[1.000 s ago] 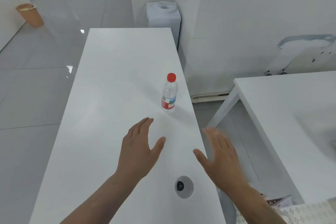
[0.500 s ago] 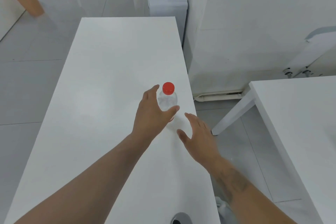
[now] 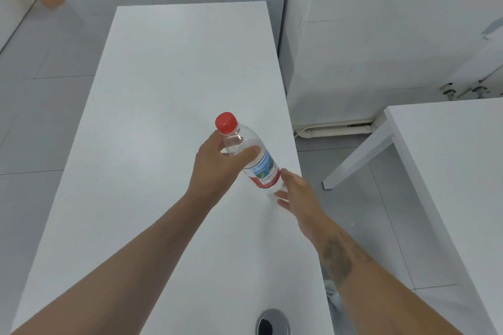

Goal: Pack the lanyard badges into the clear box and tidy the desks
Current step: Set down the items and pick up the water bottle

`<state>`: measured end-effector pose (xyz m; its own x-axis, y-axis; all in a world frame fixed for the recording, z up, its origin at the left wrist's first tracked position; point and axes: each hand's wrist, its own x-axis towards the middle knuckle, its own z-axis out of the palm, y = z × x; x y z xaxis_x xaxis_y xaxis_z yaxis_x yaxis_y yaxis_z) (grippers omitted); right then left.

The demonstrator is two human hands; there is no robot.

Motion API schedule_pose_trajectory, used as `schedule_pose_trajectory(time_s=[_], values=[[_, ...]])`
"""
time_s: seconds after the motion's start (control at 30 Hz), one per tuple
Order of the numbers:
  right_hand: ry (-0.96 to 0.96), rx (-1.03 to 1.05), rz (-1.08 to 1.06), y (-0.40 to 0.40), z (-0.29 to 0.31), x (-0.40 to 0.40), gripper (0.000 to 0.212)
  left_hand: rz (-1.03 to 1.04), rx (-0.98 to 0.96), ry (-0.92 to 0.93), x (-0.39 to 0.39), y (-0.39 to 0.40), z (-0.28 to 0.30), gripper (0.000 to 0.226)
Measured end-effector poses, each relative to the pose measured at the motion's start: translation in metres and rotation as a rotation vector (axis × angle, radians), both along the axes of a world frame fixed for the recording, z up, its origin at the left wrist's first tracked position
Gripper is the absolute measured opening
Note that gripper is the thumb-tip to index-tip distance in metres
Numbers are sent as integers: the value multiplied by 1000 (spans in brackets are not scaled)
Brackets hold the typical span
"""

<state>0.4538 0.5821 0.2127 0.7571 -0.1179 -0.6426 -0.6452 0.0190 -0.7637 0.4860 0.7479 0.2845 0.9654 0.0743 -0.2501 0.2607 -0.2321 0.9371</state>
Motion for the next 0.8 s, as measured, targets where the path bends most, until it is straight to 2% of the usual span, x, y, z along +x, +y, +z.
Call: schedule_pose_trajectory(time_s=[0.1, 0.3, 0.53, 0.8], values=[[56, 133, -45, -6, 5, -18, 31, -2, -44, 0, -21, -3, 12, 28], [105, 192, -27, -24, 23, -85, 28, 11, -86, 13, -93, -9, 32, 26], [128, 136, 18, -40, 51, -179, 24, 74, -116, 60, -192, -13, 44, 34], [112, 119, 7, -50, 75, -304, 25, 37, -94, 51, -309, -29, 55, 33]])
